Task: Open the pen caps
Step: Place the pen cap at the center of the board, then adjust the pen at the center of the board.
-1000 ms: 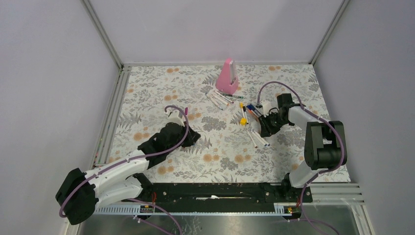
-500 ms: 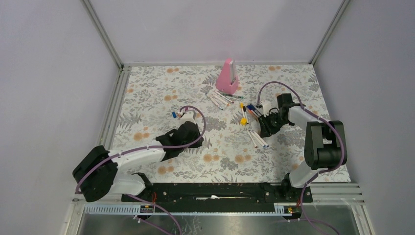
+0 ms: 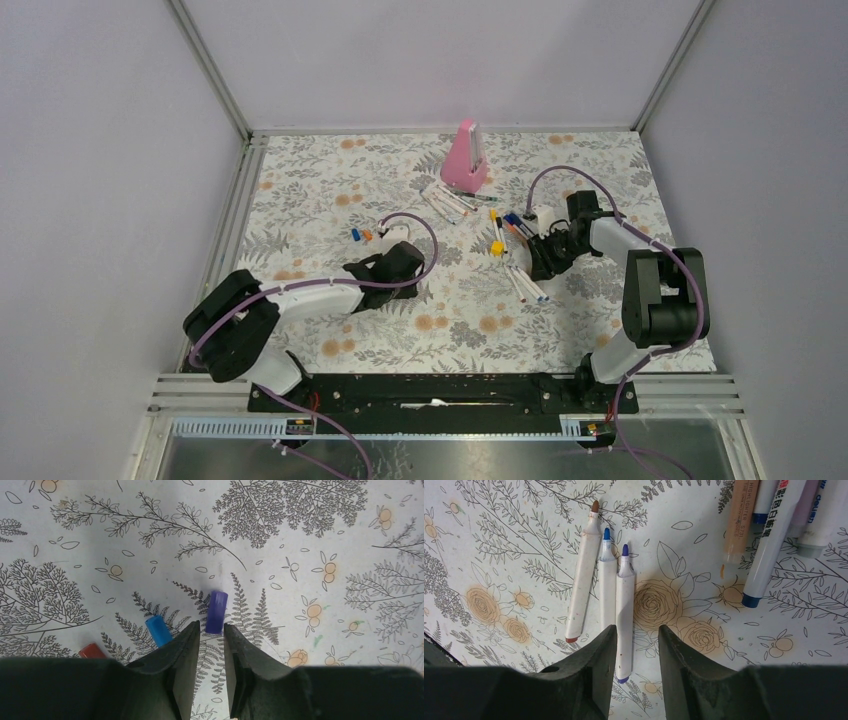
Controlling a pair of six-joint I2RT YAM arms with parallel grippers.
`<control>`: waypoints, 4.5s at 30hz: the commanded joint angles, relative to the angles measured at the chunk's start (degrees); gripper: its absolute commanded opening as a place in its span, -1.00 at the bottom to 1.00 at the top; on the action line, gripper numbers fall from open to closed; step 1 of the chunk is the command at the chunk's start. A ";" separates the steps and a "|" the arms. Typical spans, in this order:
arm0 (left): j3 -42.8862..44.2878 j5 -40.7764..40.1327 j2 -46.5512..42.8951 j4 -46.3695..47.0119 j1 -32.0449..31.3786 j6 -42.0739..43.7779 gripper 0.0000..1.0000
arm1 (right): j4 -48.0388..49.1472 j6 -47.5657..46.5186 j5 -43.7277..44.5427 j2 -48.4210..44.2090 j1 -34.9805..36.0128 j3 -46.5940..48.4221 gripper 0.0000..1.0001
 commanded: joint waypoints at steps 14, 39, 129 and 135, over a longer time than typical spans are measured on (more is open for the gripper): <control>0.90 -4.93 -16.51 0.02 -0.23 5.56 -0.09 | -0.51 -0.31 -6.16 -7.18 -4.48 1.01 -0.10; -22.04 -4.94 -50.41 5.09 1.53 7.55 0.98 | 8.92 -5.62 -15.29 1.58 -6.70 10.90 0.56; -21.14 -3.79 -42.87 9.35 2.50 6.68 0.98 | -3.81 -4.04 1.78 29.04 -7.06 33.80 -0.05; -20.91 -3.33 -42.60 9.38 2.55 6.57 0.98 | 0.25 -8.05 10.94 27.22 -5.46 29.05 -0.03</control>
